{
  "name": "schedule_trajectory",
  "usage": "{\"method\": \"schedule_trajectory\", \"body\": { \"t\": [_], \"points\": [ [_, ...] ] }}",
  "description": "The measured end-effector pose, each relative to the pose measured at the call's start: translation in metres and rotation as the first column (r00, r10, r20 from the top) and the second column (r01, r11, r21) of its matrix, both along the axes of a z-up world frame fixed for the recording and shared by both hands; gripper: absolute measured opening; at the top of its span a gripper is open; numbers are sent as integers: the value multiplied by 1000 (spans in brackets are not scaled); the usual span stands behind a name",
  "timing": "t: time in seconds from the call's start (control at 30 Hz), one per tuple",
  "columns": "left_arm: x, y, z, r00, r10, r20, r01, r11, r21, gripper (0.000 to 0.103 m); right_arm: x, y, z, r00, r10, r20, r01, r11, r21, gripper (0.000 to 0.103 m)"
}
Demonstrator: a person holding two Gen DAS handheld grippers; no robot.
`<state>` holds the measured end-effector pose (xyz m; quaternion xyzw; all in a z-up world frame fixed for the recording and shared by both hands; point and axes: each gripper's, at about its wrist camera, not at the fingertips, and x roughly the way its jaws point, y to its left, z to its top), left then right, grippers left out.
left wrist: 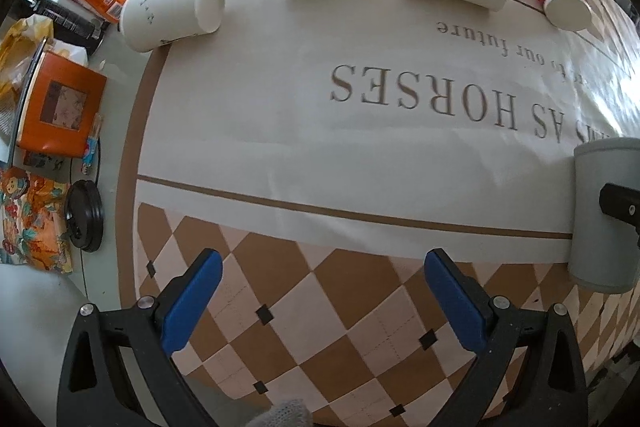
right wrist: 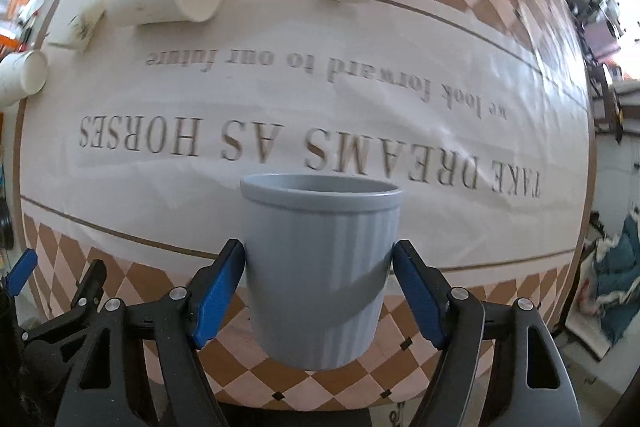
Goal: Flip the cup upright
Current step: 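Carry the upright grey mug with the right gripper over the table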
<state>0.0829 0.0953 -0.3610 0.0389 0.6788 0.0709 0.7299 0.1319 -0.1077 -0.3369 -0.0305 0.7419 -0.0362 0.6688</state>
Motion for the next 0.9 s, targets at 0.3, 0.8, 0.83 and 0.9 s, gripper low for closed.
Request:
{"method": "schedule_trajectory", "body": {
  "t": [0.3,0.8,0.83,0.9],
  "points": [
    [10,-21,-3,999,-38,5,39,999,-36,103,8,-15,-17,998,-10,-61,11,1000,17,83],
    [45,-39,1,997,-56,45,59,995,-76,103,-11,-74,7,965,-178,193,144,974,174,83],
    [49,-42,2,997,-59,51,63,995,-79,103,-12,-79,11,951,-195,239,152,971,185,83],
    [57,-47,3,996,-61,59,66,994,-84,103,-15,-86,22,920,-215,329,157,968,196,83]
  ]
}}
